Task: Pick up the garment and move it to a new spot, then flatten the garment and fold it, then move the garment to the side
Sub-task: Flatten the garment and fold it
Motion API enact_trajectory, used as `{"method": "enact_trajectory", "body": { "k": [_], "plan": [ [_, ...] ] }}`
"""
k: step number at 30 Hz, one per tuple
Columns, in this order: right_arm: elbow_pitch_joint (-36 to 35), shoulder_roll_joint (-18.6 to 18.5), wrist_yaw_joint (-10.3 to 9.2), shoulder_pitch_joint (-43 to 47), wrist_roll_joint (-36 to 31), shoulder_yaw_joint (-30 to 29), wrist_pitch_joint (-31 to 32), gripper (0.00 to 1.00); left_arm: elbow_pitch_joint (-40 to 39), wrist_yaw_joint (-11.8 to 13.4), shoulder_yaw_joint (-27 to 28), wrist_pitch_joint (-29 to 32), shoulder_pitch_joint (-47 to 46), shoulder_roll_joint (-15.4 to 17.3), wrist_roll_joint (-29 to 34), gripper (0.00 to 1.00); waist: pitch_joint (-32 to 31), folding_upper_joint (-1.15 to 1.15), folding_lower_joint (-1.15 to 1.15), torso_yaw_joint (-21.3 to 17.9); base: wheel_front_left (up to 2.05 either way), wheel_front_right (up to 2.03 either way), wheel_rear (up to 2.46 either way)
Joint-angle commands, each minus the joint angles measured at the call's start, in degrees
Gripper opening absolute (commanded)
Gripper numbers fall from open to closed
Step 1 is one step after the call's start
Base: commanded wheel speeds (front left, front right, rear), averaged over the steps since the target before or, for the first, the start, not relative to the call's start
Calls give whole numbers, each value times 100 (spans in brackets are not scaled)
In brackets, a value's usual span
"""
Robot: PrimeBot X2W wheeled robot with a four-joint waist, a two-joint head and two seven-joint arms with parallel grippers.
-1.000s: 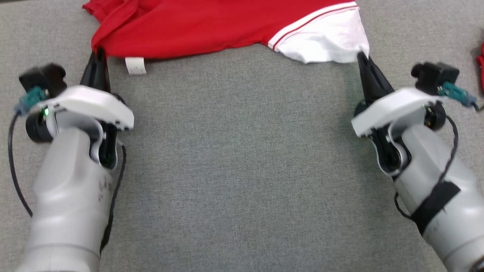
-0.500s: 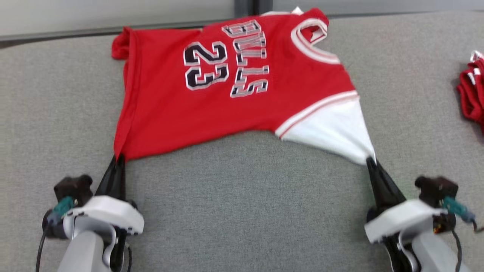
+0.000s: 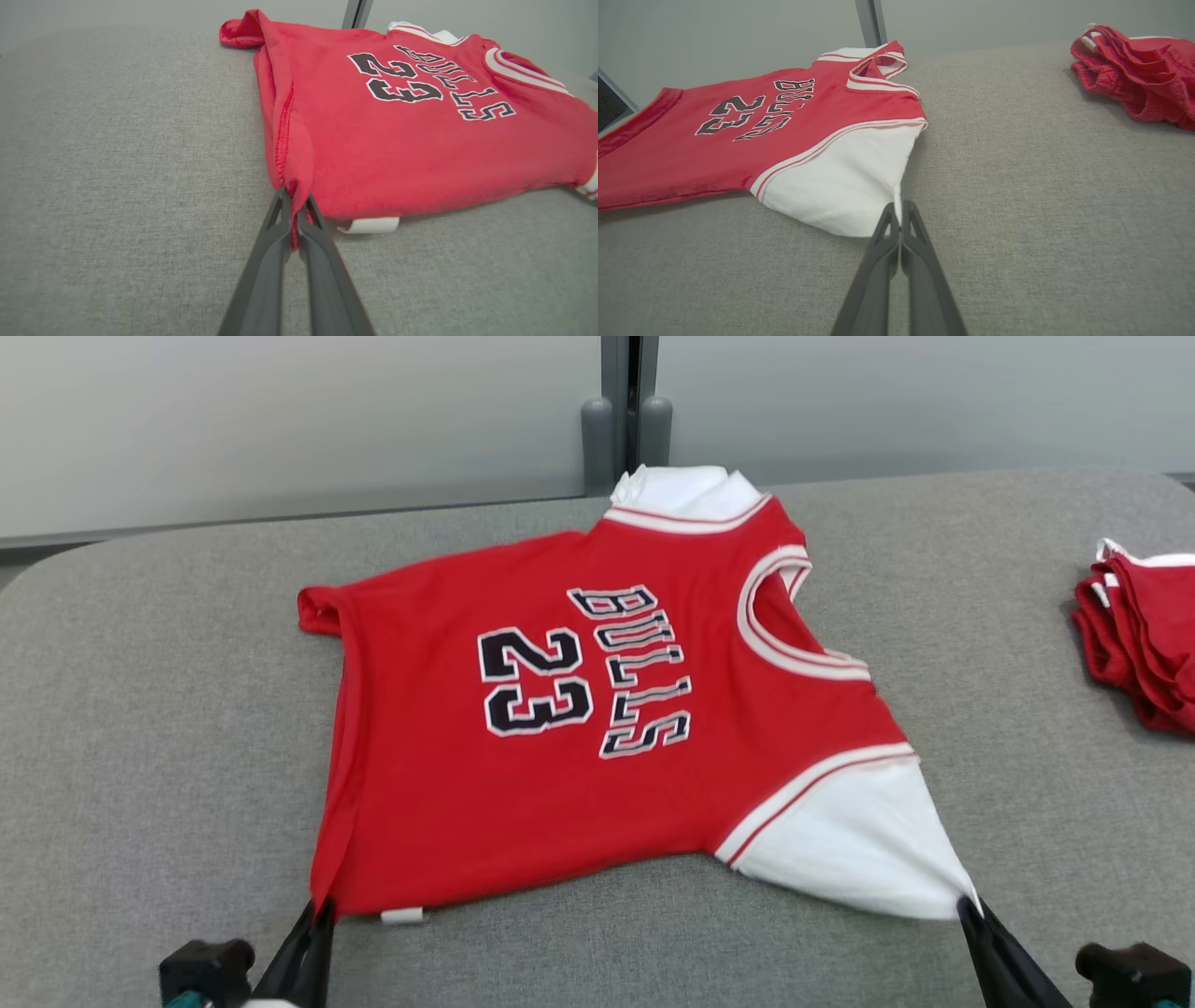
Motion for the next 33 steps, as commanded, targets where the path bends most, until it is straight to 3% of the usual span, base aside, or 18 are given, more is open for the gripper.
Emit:
{"method": "enact_trajectory", "body": {
  "k": [1,7,14,25,33],
  "plan": [
    [-67,-20,-2,78,-57,-54,74,0,-81,46,36,33,68,51,-1,0,-63,0,0,-15,0,0,0],
    [-1158,191,-2,891,-219,-320,818,0,-1217,317,151,771,827,122,-97,0,-234,0,0,0,0,0,0],
    [-1716,429,-2,1250,-190,-489,1235,0,-1794,489,222,1189,1106,169,-174,0,-294,0,0,41,0,0,0],
    [-1483,406,-2,629,-28,-421,1215,0,-1677,546,196,1538,608,141,-360,0,80,0,0,54,0,0,0],
    [-674,-90,-1,-940,210,-171,1040,0,-1098,361,261,1540,-410,141,-736,0,812,0,0,119,0,0,0]
  ]
}}
